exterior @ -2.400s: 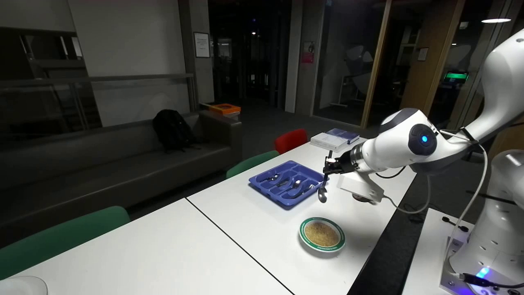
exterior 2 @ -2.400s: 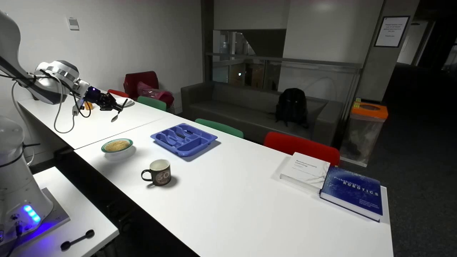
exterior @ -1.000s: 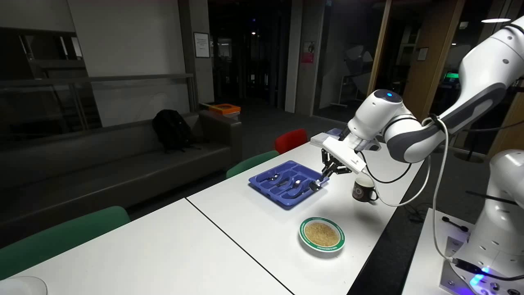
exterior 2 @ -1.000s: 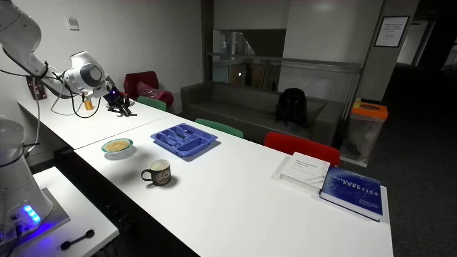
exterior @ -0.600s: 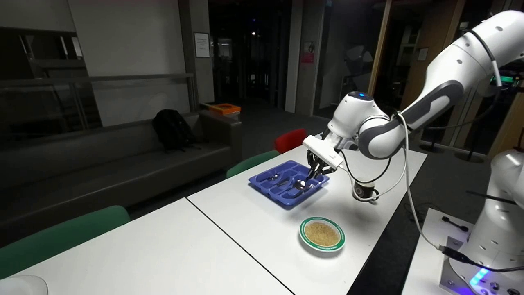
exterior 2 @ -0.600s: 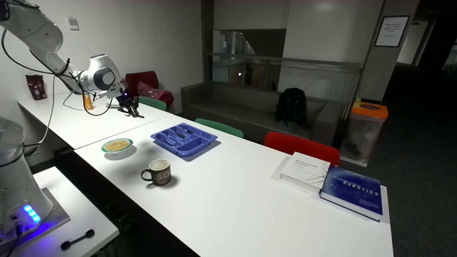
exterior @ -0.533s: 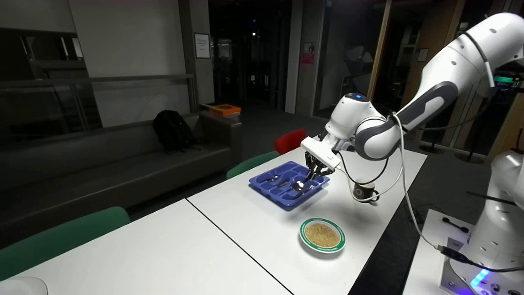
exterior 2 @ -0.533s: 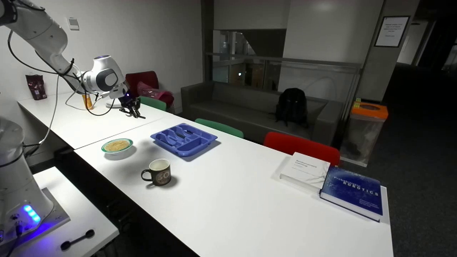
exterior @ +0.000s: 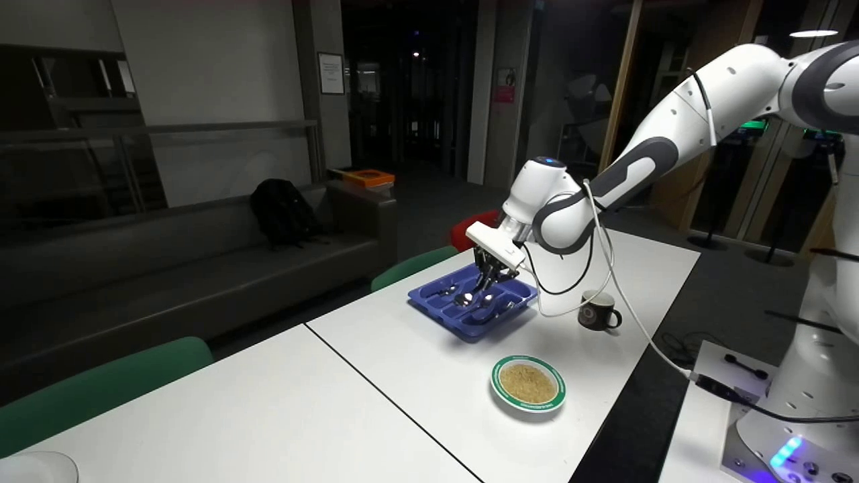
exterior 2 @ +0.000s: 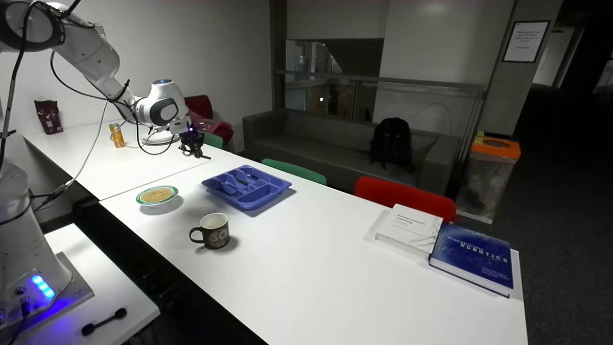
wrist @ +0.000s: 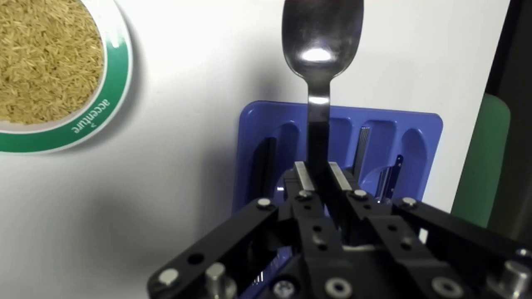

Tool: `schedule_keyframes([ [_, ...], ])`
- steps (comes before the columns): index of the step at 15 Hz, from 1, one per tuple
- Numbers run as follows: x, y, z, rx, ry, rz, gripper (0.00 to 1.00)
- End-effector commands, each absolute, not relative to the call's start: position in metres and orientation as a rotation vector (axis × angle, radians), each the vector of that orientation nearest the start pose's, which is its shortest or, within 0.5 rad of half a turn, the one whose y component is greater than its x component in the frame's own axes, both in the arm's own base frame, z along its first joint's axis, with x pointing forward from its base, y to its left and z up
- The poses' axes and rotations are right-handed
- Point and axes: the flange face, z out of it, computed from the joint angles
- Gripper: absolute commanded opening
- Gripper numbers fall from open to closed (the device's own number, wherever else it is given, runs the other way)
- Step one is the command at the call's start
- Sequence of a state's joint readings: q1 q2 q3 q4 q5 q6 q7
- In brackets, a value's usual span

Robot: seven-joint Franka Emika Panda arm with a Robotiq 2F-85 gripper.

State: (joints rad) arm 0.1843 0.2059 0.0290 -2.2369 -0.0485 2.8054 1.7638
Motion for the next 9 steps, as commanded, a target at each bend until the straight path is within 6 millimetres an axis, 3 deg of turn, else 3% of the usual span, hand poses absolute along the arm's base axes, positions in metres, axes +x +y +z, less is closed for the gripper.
schedule_keyframes([
  [1,0.588,0.11,0.322,-2.107,1.873,-0.296,0.03],
  [9,0.623,0.07,0.306,-2.169,1.76,-0.284,0.03],
])
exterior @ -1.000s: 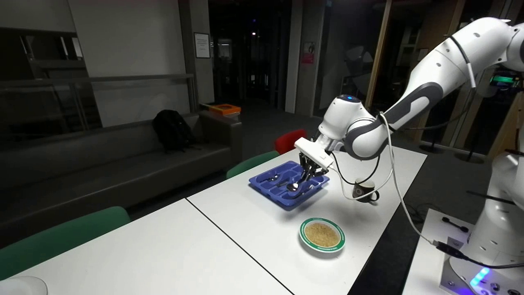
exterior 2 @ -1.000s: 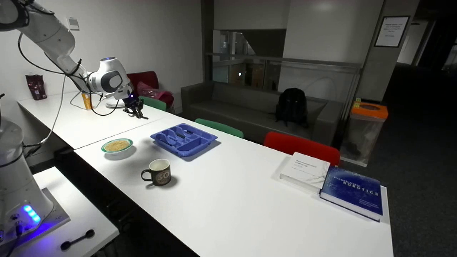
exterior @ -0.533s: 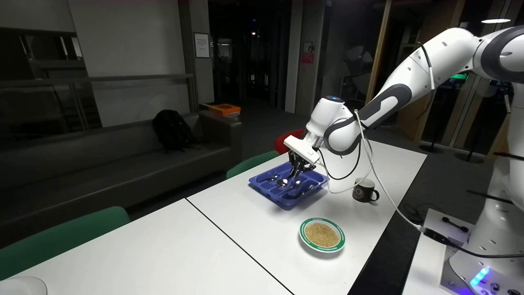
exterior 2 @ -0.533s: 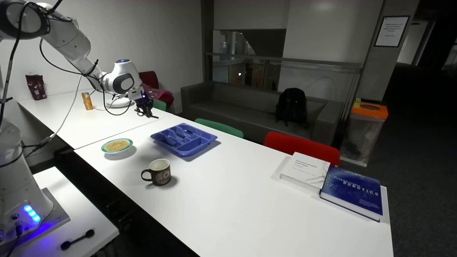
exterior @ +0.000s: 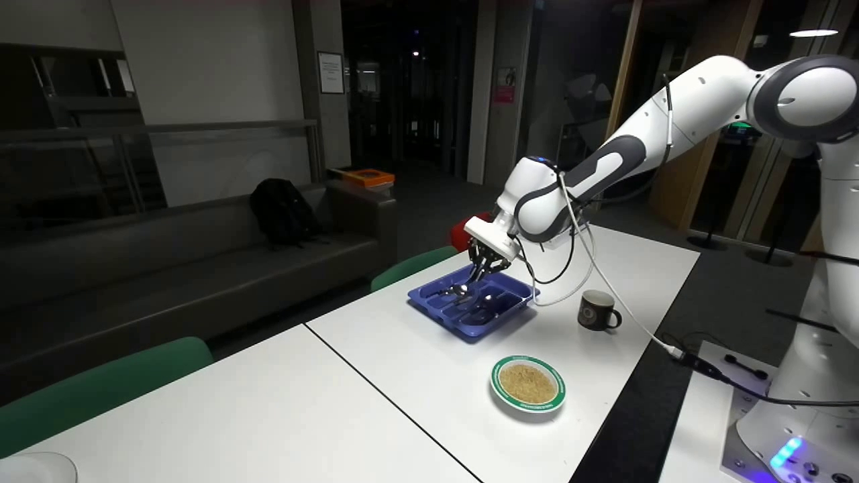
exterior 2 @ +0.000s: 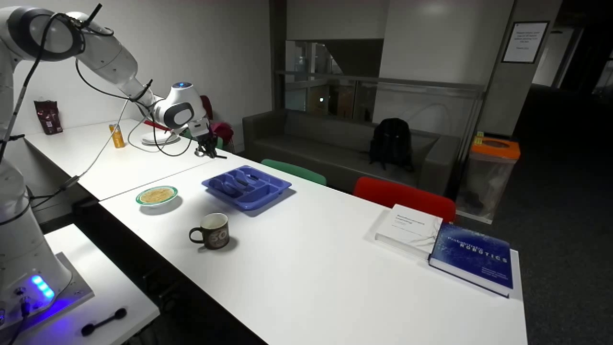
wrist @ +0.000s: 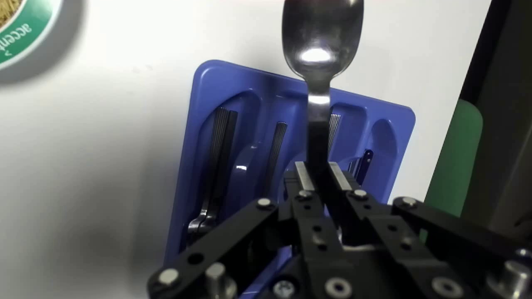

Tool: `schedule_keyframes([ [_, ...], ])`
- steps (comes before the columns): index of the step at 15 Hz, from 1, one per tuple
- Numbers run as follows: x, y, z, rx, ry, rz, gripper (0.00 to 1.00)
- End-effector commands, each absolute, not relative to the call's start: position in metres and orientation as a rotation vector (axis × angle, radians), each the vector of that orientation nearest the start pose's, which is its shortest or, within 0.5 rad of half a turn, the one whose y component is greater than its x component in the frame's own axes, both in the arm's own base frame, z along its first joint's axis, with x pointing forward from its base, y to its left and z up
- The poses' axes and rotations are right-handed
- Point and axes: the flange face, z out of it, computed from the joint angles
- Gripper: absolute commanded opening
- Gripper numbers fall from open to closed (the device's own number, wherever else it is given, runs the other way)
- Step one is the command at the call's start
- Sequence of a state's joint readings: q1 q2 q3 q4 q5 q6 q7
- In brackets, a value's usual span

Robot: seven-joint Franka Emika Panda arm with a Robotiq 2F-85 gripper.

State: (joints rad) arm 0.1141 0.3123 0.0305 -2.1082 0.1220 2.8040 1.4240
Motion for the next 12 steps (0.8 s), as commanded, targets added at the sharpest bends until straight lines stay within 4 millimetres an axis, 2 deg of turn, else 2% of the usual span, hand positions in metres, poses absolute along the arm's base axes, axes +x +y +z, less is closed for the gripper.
schedule_keyframes([
  [1,0.626,0.065,0.303,-2.165,1.754,-0.275,0.03],
  [6,0.638,0.04,0.282,-2.148,1.771,-0.212,0.03],
  [8,0.638,0.037,0.28,-2.149,1.758,-0.166,0.03],
  [9,0.631,0.04,0.273,-2.153,1.79,-0.217,0.03],
  [10,0.632,0.038,0.271,-2.155,1.791,-0.21,0.13],
  [12,0.631,0.038,0.268,-2.16,1.795,-0.206,0.13],
])
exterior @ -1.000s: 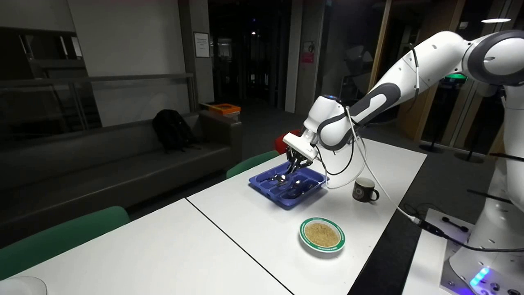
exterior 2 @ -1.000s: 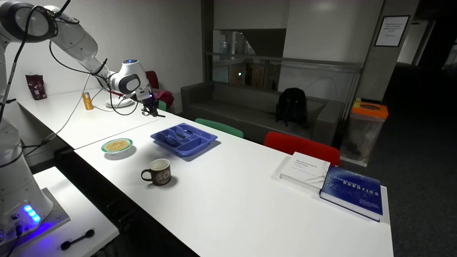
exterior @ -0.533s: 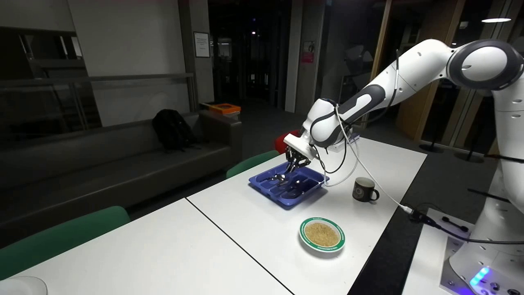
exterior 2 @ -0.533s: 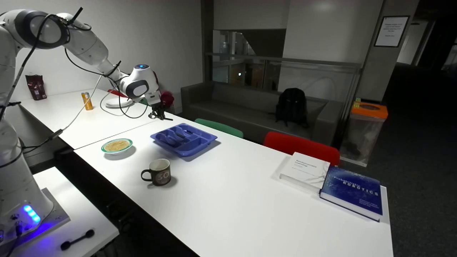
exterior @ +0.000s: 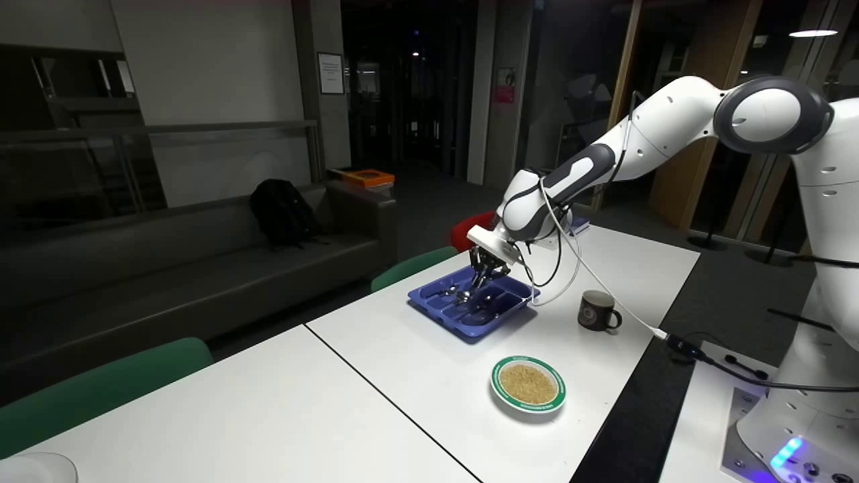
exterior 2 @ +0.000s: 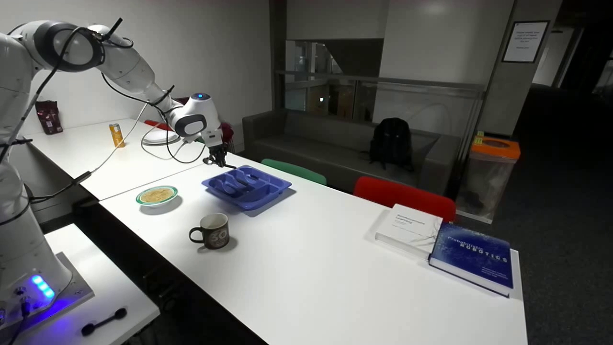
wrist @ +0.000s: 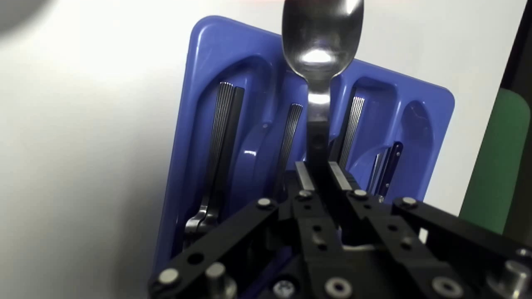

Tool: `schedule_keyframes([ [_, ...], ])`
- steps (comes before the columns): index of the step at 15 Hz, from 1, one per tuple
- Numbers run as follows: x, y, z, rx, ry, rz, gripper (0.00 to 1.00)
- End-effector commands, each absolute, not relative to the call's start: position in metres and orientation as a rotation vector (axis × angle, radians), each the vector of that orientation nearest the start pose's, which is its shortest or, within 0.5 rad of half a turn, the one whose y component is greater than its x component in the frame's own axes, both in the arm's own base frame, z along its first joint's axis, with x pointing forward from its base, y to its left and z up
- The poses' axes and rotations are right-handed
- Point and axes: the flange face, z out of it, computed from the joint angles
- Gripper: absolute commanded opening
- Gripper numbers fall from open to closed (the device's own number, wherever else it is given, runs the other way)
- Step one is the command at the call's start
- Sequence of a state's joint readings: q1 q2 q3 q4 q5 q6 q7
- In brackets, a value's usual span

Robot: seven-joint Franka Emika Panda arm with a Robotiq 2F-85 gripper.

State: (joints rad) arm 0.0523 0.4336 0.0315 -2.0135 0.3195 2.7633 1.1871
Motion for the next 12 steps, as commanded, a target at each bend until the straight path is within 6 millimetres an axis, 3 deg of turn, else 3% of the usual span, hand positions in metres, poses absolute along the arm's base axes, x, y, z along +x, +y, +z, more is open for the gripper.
schedule_keyframes([
  [1,0.631,0.039,0.267,-2.161,1.794,-0.205,0.03],
  [4,0.636,0.042,0.263,-2.179,1.783,-0.205,0.03],
  [12,0.659,0.013,0.238,-2.144,1.852,-0.189,0.03],
])
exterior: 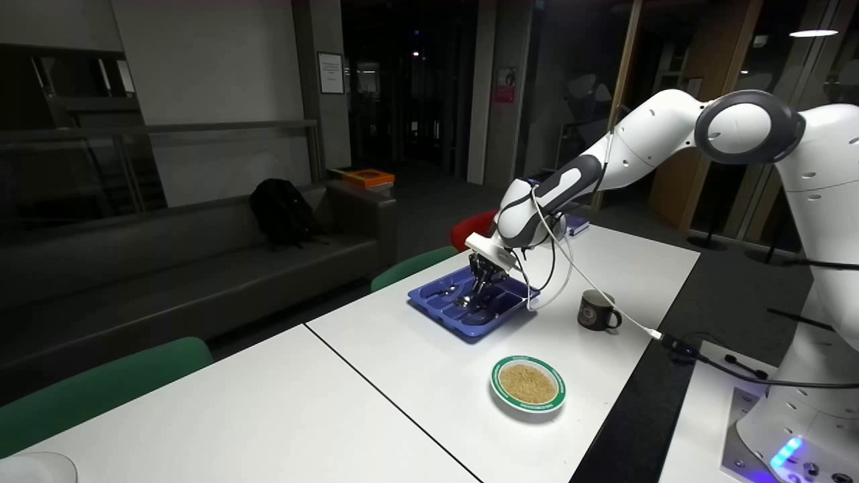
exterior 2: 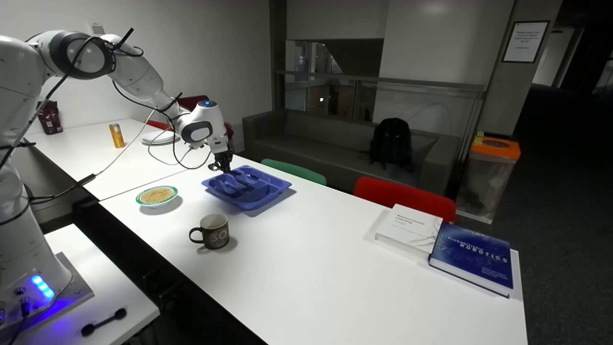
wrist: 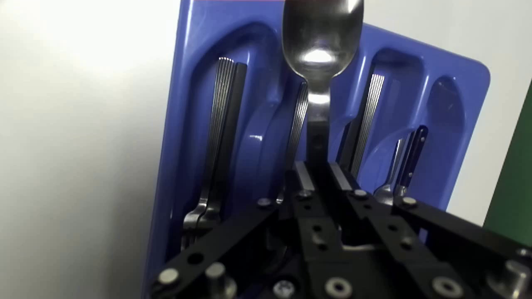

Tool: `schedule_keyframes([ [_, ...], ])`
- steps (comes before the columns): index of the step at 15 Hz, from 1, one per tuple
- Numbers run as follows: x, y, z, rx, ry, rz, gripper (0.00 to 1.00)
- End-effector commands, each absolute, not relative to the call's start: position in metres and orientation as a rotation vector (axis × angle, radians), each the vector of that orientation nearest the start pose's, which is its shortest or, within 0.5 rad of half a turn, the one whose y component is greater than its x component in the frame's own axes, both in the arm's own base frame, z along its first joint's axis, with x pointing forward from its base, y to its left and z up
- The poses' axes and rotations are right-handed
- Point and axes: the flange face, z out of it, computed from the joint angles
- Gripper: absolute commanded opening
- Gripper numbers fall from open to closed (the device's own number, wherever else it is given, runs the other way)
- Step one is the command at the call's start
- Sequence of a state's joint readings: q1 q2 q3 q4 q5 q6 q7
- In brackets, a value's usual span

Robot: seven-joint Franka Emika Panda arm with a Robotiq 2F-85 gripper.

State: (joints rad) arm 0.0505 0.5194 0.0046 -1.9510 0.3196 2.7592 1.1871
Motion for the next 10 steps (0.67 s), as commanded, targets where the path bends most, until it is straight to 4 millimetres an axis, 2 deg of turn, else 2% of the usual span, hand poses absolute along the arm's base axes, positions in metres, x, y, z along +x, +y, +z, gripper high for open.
schedule_keyframes([
  [1,0.662,0.011,0.236,-2.14,1.858,-0.193,0.03],
  [10,0.686,0.0,0.215,-2.131,1.899,-0.207,0.03],
])
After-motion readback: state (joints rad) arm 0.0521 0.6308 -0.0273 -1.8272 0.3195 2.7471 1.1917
